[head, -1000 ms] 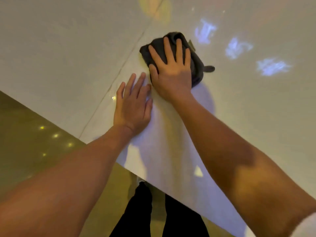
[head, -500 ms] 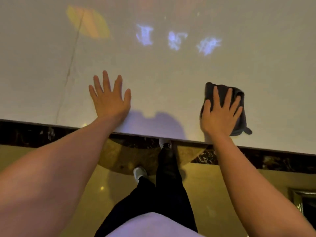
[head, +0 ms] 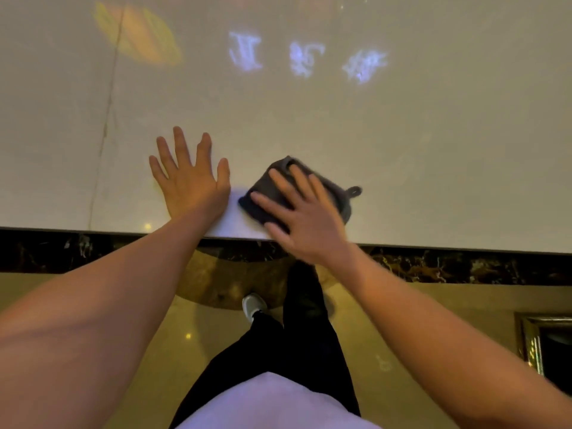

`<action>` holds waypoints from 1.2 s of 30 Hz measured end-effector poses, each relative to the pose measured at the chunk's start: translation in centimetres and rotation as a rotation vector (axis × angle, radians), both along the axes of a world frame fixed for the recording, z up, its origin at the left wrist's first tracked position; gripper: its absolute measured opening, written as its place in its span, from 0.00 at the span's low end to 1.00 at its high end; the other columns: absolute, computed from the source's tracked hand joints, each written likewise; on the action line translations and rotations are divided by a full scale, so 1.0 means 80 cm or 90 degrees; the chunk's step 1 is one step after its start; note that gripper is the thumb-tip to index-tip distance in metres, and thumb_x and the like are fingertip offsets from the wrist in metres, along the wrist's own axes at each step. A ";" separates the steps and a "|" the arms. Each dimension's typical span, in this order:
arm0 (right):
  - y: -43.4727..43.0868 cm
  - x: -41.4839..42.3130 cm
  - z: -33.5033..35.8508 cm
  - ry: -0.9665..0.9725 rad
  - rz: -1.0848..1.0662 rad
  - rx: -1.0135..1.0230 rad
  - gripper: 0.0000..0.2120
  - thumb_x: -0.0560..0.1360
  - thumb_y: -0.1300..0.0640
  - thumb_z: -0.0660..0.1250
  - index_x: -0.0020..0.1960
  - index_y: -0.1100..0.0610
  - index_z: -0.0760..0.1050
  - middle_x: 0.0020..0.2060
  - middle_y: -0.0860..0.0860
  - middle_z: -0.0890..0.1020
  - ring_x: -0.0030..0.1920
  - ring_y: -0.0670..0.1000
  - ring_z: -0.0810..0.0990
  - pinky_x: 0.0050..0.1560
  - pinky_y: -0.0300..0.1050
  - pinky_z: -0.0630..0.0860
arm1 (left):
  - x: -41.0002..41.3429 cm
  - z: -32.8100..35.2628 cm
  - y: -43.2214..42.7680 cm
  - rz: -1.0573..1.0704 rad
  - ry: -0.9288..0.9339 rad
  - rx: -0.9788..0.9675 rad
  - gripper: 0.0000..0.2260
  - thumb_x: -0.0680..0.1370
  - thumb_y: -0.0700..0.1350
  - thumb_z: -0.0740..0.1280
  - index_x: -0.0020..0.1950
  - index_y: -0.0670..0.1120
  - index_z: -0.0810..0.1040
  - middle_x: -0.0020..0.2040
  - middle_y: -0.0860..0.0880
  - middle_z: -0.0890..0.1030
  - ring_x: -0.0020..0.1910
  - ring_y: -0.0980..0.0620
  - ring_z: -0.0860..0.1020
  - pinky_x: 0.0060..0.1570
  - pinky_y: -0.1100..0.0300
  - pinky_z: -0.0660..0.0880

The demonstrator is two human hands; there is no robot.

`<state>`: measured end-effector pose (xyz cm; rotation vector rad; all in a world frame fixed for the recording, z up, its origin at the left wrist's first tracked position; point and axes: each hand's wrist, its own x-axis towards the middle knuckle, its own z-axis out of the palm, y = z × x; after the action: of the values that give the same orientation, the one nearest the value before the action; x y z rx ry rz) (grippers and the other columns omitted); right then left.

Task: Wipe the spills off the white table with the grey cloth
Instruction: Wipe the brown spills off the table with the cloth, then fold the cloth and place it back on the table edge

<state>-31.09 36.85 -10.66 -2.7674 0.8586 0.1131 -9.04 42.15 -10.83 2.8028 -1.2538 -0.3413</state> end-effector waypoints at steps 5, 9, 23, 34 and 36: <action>-0.163 -0.032 0.001 0.020 -0.442 -0.008 0.28 0.83 0.39 0.51 0.82 0.38 0.55 0.84 0.54 0.53 0.82 0.64 0.48 0.81 0.65 0.47 | 0.001 -0.003 0.002 -0.011 -0.017 -0.010 0.27 0.82 0.61 0.49 0.80 0.54 0.56 0.83 0.42 0.47 0.81 0.36 0.44 0.77 0.37 0.43; -0.198 0.016 0.002 0.041 -0.659 0.006 0.29 0.83 0.40 0.49 0.83 0.42 0.51 0.84 0.57 0.49 0.82 0.66 0.45 0.80 0.67 0.43 | 0.002 -0.008 0.004 -0.018 -0.018 -0.052 0.26 0.82 0.59 0.53 0.78 0.51 0.61 0.82 0.39 0.53 0.80 0.33 0.48 0.75 0.35 0.47; -0.086 0.049 0.070 -0.159 -0.280 0.407 0.25 0.80 0.49 0.62 0.76 0.48 0.68 0.78 0.52 0.66 0.78 0.56 0.60 0.78 0.61 0.63 | -0.005 0.014 -0.007 0.001 -0.031 0.098 0.30 0.81 0.66 0.42 0.81 0.56 0.52 0.83 0.46 0.44 0.81 0.40 0.41 0.78 0.42 0.40; -0.143 0.048 0.069 -0.075 -0.395 0.563 0.34 0.76 0.51 0.72 0.77 0.56 0.62 0.61 0.55 0.76 0.62 0.57 0.76 0.62 0.52 0.76 | -0.062 0.074 -0.069 0.275 0.326 -0.120 0.08 0.79 0.47 0.70 0.48 0.44 0.74 0.50 0.44 0.78 0.53 0.42 0.77 0.45 0.57 0.74; -0.160 0.052 0.070 -0.098 -0.413 0.630 0.29 0.75 0.51 0.75 0.72 0.56 0.69 0.50 0.51 0.79 0.53 0.53 0.79 0.53 0.47 0.75 | -0.052 0.091 -0.077 0.292 0.497 -0.218 0.08 0.80 0.42 0.68 0.47 0.42 0.71 0.48 0.40 0.80 0.49 0.44 0.79 0.44 0.50 0.77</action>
<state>-26.97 24.06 -5.09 -1.5005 1.1843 0.1490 -13.21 35.98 -3.59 2.1932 -0.4331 -0.9480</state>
